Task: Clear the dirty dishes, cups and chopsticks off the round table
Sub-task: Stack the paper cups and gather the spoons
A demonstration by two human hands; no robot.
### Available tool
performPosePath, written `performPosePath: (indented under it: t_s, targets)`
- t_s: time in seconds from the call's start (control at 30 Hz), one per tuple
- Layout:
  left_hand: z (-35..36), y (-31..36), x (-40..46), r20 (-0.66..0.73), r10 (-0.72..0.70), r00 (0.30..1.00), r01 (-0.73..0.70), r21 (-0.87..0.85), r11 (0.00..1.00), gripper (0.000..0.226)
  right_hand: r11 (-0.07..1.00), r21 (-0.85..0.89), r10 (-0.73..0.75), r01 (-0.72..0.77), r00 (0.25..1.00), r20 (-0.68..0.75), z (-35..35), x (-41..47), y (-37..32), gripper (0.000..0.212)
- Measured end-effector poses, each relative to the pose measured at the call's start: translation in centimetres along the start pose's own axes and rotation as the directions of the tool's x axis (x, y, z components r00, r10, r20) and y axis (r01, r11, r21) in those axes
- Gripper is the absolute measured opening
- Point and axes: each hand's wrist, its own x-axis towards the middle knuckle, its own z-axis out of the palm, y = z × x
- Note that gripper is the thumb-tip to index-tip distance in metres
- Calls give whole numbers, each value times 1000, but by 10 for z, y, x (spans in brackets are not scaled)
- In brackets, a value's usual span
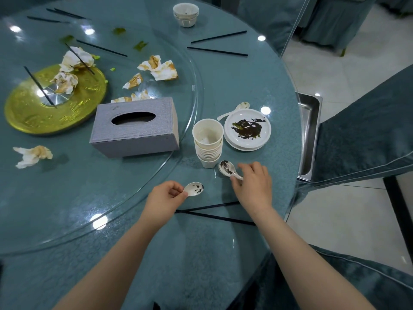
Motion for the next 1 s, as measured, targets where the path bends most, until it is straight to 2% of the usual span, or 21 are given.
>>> performPosePath:
  t_s: [0.07, 0.13, 0.2, 0.27, 0.4, 0.47, 0.57, 0.63, 0.73, 0.87, 0.93, 1.0]
  targets:
    - [7, 5, 1, 27, 7, 1000, -6, -11, 1000, 8, 998, 58, -26, 26, 1000, 4, -4, -5, -4, 28]
    - [16, 12, 4, 49, 17, 999, -15, -29, 999, 8, 979, 196, -72, 54, 994, 85, -7, -12, -9, 21]
    - [25, 18, 7, 60, 29, 998, -27, -40, 999, 10, 926, 377, -101, 22, 976, 191, -7, -19, -14, 13]
    - [34, 23, 8, 82, 49, 995, -47, -36, 998, 13, 900, 436, -100, -18, 964, 247, -5, -24, -18, 7]
    - [45, 23, 7, 154, 70, 986, -70, -6, 998, 15, 876, 463, 23, -137, 969, 244, 0, -24, -20, 28]
    - [47, 20, 7, 160, 82, 984, -85, 11, 996, 16, 829, 523, 93, -198, 971, 220, -1, -21, -18, 26]
    - [42, 11, 11, 132, 94, 987, -100, 42, 994, 15, 695, 663, 202, -276, 961, 188, -7, -11, -12, 15]
    - [36, 4, 15, 107, 89, 990, -102, 122, 987, 28, 638, 711, 255, -295, 953, 167, -13, -1, -7, 17]
    - [27, -3, 20, 73, 62, 995, -75, 191, 979, 42, 671, 690, 263, -270, 958, 119, -21, 13, -4, 17]
    - [23, -6, 22, 86, 77, 993, -90, 160, 983, 40, 764, 594, 230, -251, 967, 113, -28, 27, -7, 14]
    - [19, -5, 22, 88, 99, 991, -112, 151, 982, 37, 776, 579, 228, -249, 967, 111, -31, 33, -9, 15]
    - [15, -5, 22, 44, 148, 988, -154, 181, 971, 35, 808, 545, 211, -223, 974, 86, -33, 38, -10, 14]
